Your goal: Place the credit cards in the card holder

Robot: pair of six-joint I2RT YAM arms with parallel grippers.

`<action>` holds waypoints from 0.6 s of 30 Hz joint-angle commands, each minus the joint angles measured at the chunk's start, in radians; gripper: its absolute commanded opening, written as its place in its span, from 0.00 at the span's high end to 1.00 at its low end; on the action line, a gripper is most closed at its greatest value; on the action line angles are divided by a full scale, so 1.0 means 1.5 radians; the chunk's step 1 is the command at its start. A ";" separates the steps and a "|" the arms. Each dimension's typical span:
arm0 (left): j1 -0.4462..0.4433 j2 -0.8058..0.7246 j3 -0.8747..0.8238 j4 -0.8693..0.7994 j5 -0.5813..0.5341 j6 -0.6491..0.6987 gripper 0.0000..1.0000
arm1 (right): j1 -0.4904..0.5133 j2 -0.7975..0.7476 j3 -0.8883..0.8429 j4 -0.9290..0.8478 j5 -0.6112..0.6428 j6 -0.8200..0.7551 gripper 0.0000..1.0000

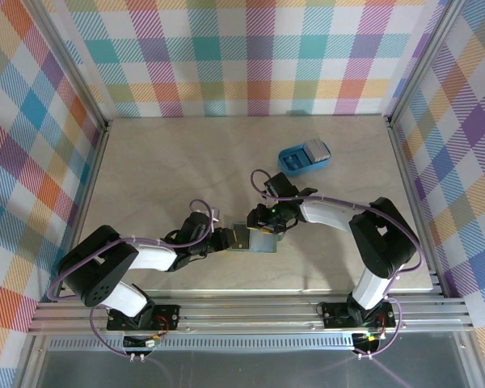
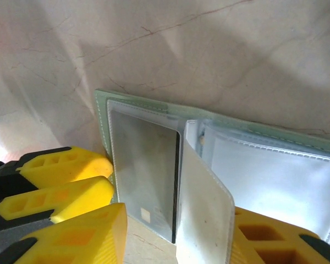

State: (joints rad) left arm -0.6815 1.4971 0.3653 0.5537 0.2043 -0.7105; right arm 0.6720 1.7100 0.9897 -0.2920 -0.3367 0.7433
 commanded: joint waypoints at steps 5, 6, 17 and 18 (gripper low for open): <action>-0.007 0.016 -0.003 0.006 -0.008 0.001 0.72 | 0.007 -0.016 0.005 -0.028 0.009 -0.016 0.57; -0.007 0.016 -0.002 0.006 -0.008 0.001 0.72 | 0.008 -0.018 0.005 -0.030 0.008 -0.017 0.56; -0.007 0.013 0.011 -0.012 -0.009 0.009 0.72 | 0.009 -0.056 -0.009 -0.019 -0.021 -0.031 0.55; -0.007 0.013 0.012 -0.011 -0.008 0.008 0.72 | 0.009 -0.054 -0.011 -0.005 -0.032 -0.031 0.56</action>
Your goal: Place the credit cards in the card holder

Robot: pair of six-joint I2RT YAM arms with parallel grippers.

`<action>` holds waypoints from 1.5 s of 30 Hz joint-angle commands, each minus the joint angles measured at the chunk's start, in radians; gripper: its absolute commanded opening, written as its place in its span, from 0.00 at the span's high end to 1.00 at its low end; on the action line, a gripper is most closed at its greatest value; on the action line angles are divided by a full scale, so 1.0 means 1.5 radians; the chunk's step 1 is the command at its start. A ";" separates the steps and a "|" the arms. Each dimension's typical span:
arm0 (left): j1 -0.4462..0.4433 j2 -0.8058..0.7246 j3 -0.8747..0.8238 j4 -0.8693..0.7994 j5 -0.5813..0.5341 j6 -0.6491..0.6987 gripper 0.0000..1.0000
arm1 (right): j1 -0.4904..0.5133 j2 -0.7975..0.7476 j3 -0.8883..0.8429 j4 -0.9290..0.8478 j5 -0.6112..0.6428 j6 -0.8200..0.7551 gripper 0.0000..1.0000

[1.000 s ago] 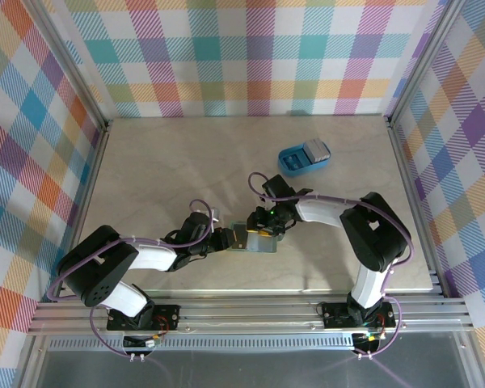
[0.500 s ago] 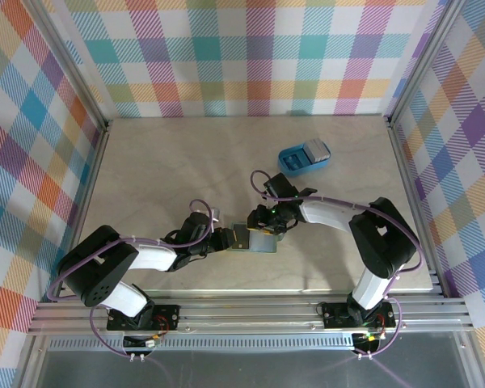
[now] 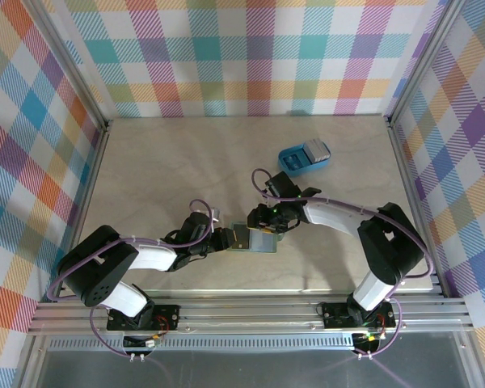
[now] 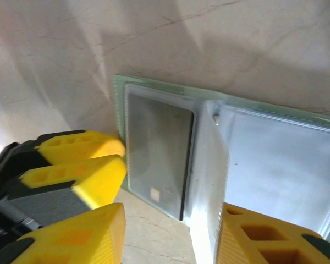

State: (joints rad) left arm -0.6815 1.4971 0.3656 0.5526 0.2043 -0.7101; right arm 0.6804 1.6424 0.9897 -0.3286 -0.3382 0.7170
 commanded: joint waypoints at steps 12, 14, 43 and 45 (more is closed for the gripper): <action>-0.007 -0.060 0.009 -0.070 -0.043 0.020 0.72 | 0.004 0.042 -0.009 0.110 -0.114 0.014 0.55; -0.007 -0.079 0.015 -0.096 -0.049 0.026 0.72 | 0.004 0.049 -0.005 0.115 -0.116 0.016 0.55; -0.007 -0.224 -0.026 -0.030 -0.020 0.002 0.69 | -0.082 -0.207 -0.057 0.034 0.089 -0.155 0.48; -0.016 -0.263 -0.033 -0.007 -0.037 0.003 0.67 | -0.118 -0.265 -0.065 -0.005 0.126 -0.188 0.46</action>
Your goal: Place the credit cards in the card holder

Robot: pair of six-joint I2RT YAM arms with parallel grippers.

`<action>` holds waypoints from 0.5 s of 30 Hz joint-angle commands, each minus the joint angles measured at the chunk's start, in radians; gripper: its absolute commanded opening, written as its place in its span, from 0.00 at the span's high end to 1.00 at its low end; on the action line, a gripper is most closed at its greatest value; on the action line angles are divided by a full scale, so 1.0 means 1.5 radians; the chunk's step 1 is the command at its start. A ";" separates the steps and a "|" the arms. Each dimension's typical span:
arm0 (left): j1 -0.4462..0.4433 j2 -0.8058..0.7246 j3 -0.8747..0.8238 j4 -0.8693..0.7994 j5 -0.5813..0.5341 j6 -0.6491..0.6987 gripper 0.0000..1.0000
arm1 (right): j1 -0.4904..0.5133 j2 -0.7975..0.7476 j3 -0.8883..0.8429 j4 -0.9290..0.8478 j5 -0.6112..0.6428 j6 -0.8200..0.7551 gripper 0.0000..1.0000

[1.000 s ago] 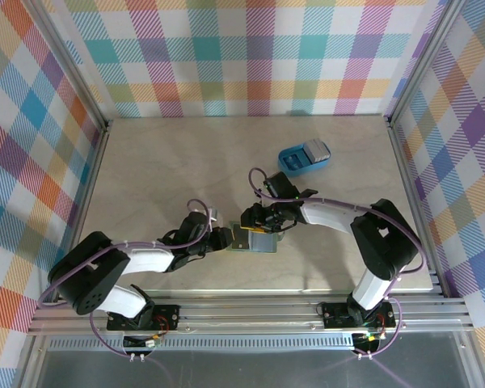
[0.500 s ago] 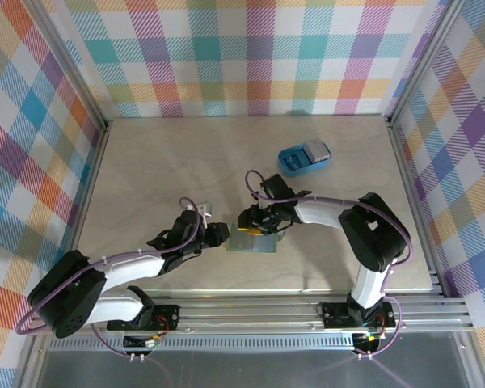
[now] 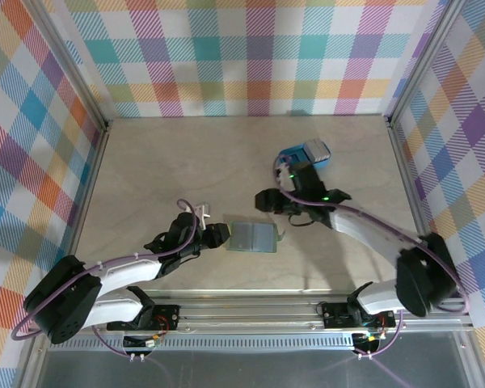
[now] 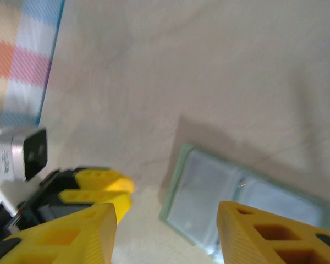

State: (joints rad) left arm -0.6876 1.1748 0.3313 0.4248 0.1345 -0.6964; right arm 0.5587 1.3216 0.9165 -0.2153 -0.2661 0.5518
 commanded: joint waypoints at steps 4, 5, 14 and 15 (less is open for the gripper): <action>-0.014 -0.109 0.005 0.043 -0.005 0.026 0.62 | -0.100 -0.146 -0.024 -0.147 0.156 -0.142 0.28; -0.014 -0.114 0.009 0.040 0.005 0.030 0.60 | -0.111 -0.160 -0.019 -0.171 0.177 -0.153 0.23; -0.014 -0.092 0.008 0.087 0.063 0.017 0.45 | -0.171 -0.206 -0.020 -0.239 0.129 -0.171 0.11; -0.014 -0.093 0.006 0.092 0.058 0.015 0.43 | -0.177 -0.202 -0.023 -0.236 0.121 -0.169 0.11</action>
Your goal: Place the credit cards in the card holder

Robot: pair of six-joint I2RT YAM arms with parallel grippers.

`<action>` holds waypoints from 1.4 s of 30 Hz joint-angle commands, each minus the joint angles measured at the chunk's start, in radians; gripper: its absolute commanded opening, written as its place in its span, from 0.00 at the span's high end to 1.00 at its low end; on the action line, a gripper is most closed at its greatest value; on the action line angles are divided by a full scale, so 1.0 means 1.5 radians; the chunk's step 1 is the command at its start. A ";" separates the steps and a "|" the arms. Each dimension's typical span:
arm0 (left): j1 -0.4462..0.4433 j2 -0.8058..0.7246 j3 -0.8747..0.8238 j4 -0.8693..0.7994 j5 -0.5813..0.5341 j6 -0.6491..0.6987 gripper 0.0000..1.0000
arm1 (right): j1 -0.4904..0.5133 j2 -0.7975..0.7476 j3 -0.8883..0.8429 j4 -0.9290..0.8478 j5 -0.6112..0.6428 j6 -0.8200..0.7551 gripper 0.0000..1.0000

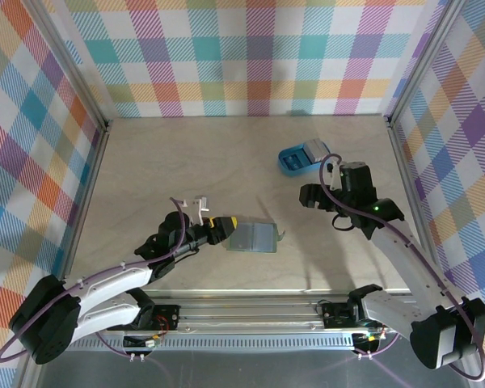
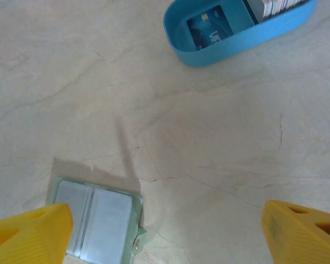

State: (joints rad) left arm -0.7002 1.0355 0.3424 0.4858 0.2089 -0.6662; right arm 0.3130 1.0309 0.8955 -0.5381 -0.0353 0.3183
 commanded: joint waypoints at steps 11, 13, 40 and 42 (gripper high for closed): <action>-0.005 0.056 0.037 0.066 0.021 0.014 0.18 | -0.043 0.150 0.083 -0.051 0.032 -0.080 0.08; -0.002 0.071 0.053 0.065 0.016 0.022 0.09 | -0.046 0.204 0.130 -0.063 0.065 -0.107 0.08; 0.091 0.250 0.166 0.087 0.160 0.096 0.00 | -0.046 0.774 0.728 -0.167 0.322 -0.376 0.05; 0.092 0.255 0.170 0.088 0.159 0.094 0.00 | -0.046 0.802 0.757 -0.168 0.338 -0.376 0.05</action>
State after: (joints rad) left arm -0.5732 1.4036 0.5705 0.6258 0.4255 -0.5522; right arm 0.2481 2.1902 1.9736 -0.7395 0.4404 -0.2104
